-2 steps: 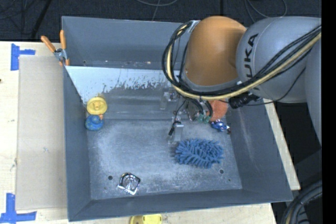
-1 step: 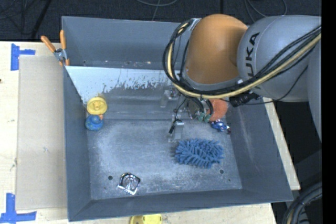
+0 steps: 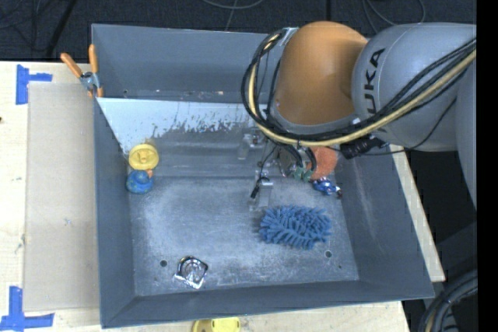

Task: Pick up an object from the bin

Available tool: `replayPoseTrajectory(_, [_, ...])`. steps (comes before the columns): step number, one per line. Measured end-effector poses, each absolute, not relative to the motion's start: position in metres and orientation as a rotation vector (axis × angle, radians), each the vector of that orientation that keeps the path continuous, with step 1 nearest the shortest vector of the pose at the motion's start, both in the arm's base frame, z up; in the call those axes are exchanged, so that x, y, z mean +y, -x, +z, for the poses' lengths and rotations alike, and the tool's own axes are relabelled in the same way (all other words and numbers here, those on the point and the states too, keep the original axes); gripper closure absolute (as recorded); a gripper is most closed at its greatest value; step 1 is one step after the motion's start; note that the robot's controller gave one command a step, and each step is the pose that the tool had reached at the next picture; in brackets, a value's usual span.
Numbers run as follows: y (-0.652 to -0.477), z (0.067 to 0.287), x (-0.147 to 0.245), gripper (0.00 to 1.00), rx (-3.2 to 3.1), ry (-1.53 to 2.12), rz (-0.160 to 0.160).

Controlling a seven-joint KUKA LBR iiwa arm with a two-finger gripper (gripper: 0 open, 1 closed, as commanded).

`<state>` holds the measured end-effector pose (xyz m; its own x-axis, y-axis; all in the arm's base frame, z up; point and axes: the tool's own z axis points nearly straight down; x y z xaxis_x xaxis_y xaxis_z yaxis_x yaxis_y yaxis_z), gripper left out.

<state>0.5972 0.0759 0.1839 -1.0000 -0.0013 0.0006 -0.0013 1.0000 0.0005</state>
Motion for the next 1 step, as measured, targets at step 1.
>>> replayPoseTrajectory(1, [-0.6012,0.145,0.0596,0.0,-3.136,-0.246,0.0])
